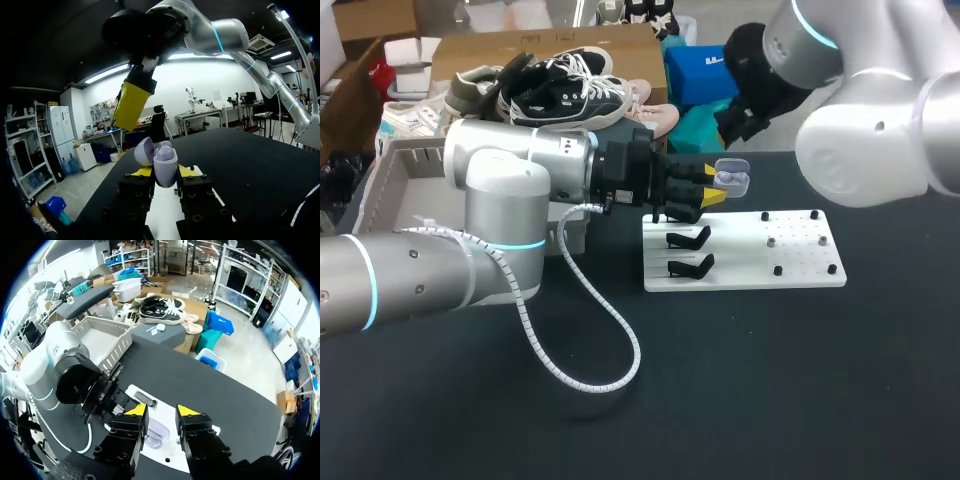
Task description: Pick up each earbud case from the left stands, insert the matching earbuds, close the lid, and place the case in the box.
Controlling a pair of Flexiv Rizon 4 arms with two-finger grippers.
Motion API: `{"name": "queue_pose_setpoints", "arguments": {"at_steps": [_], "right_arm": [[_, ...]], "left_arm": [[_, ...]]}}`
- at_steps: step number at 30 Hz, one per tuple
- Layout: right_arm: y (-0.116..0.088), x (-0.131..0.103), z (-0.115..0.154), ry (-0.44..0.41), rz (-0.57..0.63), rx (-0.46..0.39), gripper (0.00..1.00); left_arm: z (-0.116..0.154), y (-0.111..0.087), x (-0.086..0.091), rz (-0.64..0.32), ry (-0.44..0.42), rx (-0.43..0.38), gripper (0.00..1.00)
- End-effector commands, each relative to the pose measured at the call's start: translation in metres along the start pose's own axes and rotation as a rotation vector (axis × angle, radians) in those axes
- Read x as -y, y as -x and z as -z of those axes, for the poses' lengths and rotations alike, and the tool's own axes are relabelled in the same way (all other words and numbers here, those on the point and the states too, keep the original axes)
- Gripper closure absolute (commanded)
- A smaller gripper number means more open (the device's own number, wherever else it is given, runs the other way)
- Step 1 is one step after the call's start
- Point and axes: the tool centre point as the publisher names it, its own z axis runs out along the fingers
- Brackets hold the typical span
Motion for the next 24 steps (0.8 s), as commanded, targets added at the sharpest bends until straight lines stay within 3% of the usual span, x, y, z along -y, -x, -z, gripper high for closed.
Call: {"name": "queue_pose_setpoints", "arguments": {"at_steps": [1,11,24], "right_arm": [[0.006,0.004,-0.013,0.003,-0.011,-0.008,0.67],[-0.006,0.015,-0.022,-0.010,-0.043,-0.039,0.68],[-0.025,0.010,-0.017,-0.002,-0.058,-0.051,0.68]], "left_arm": [[0.000,-0.001,0.000,-0.001,0.000,0.002,1.00],[0.000,-0.001,0.000,-0.001,0.000,0.002,1.00],[0.000,-0.001,0.000,-0.001,0.000,0.002,1.00]]}}
